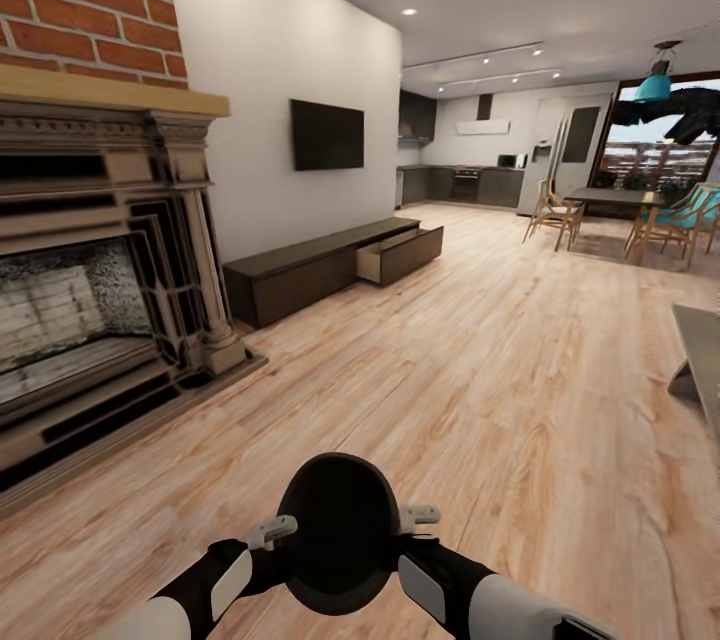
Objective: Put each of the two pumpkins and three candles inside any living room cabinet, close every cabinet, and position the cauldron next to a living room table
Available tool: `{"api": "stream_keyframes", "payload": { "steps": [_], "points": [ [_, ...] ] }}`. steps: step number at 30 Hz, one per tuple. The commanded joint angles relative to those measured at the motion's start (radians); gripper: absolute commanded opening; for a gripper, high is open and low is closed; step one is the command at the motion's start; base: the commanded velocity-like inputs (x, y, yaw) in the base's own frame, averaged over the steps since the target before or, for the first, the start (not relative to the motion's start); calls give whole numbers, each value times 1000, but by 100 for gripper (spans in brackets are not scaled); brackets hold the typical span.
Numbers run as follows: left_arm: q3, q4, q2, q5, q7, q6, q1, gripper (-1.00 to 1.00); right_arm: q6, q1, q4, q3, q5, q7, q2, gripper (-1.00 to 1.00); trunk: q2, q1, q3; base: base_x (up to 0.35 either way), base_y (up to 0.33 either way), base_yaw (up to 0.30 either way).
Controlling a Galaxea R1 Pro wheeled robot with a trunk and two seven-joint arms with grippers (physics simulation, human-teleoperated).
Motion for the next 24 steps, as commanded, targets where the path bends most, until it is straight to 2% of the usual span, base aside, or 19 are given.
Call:
{"api": "stream_keyframes", "payload": {
  "steps": [1, 6, 10, 22, 23, 24],
  "points": [
    [-8, -1, 13, 28, 0, 5, 0, -100, -12, -2, -4, -23, 10, 90, 0, -100, 7, -4, 2, 0, 0, -39],
    [-1, -1, 13, 28, 0, 7, 0, -100, -14, -2, -5, -23, 10, 89, 0, -100, 42, -23, 18, 0, 0, -8],
    [-1, -1, 13, 28, 0, 6, 0, -100, -13, -2, -5, -24, 10, 90, 0, -100, 42, -23, 18, 0, 0, -21],
    [-1, -1, 14, 28, 0, 7, 0, -100, -12, -2, -4, -24, 10, 90, 0, -100, 42, -23, 18, -36, 77, -207],
    [7, -3, 6, 4, -3, 8, 0, -100, 0, -7, -6, 12, -2, -12, 0, -100, 41, -23, 18, 0, 0, 0],
    [10, -3, 9, 5, -3, 8, 0, -100, 2, -7, -6, 26, -20, -15, -1, -100, 41, -23, 18, 0, 0, 0]
  ]
}}
